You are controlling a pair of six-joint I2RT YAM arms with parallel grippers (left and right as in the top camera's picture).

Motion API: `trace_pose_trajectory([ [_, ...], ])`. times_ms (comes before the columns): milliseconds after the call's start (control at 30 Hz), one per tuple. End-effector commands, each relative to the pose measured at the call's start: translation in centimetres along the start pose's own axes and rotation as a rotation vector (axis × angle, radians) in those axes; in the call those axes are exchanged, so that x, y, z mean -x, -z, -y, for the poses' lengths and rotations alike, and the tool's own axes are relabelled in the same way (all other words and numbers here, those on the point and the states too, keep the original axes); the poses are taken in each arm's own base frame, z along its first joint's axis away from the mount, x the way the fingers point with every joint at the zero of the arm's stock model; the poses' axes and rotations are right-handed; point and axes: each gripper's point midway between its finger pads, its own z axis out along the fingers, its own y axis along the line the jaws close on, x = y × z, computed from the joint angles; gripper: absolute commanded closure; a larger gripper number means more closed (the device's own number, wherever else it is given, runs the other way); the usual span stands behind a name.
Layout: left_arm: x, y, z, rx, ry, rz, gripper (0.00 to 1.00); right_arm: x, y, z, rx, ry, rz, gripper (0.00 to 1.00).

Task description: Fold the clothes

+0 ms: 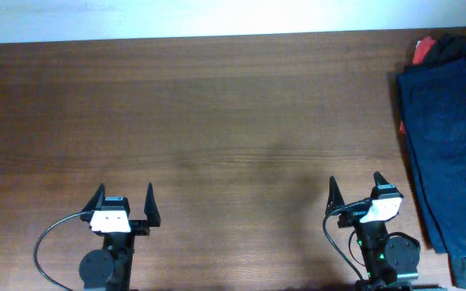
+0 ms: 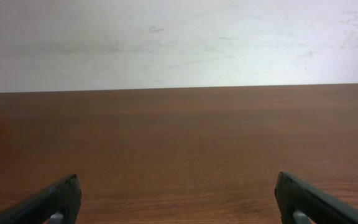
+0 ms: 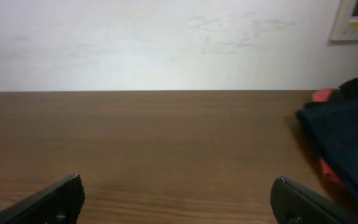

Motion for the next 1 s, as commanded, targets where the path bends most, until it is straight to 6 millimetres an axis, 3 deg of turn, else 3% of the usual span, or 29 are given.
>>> trace_pose_trajectory([
  [0,-0.2,0.0,-0.2,0.008,-0.019,-0.006,0.01,-0.3,0.4,-4.0,0.230,-0.174,-0.030,0.01],
  [67,-0.2,0.0,-0.2,0.008,-0.019,-0.006,0.01,-0.2,1.2,-6.5,0.380,-0.331,-0.076,0.01],
  [200,-0.3,0.0,-0.2,0.007,-0.019,-0.007,0.01,0.9,1.3,-6.7,0.397,-0.429,-0.053,0.01],
  [267,-0.2,0.0,-0.2,0.008,-0.019,-0.006,0.01,2.8,1.5,-6.8,0.420,-0.418,0.025,0.01],
  [333,-0.2,0.0,-0.2,0.008,-0.019,-0.006,0.01,6.2,2.2,-6.9,0.447,-0.390,0.151,0.01],
  [467,-0.3,0.0,-0.2,0.007,-0.019,-0.007,0.01,12.7,3.3,-3.7,0.235,-0.238,0.340,0.01],
  [567,-0.2,0.0,-0.2,0.008,-0.019,-0.006,0.01,16.7,2.8,0.6,-0.052,-0.150,0.343,0.01],
  [667,-0.2,0.0,-0.2,0.008,-0.019,-0.006,0.01,19.2,-0.1,3.7,-0.256,-0.068,0.230,0.01],
  [767,-0.2,0.0,-0.2,0.008,-0.019,-0.006,0.01,21.1,-4.5,7.8,-0.505,-0.058,0.071,0.01],
  [833,-0.3,0.0,-0.2,0.007,-0.019,-0.007,0.01,21.2,-8.1,8.8,-0.560,0.003,-0.057,0.01],
  [900,-0.2,0.0,-0.2,0.008,-0.019,-0.006,0.01,20.6,-13.0,10.7,-0.596,0.088,-0.256,0.01],
  [967,-0.2,0.0,-0.2,0.008,-0.018,-0.006,0.01,19.7,-15.5,11.9,-0.611,0.140,-0.394,0.01],
])
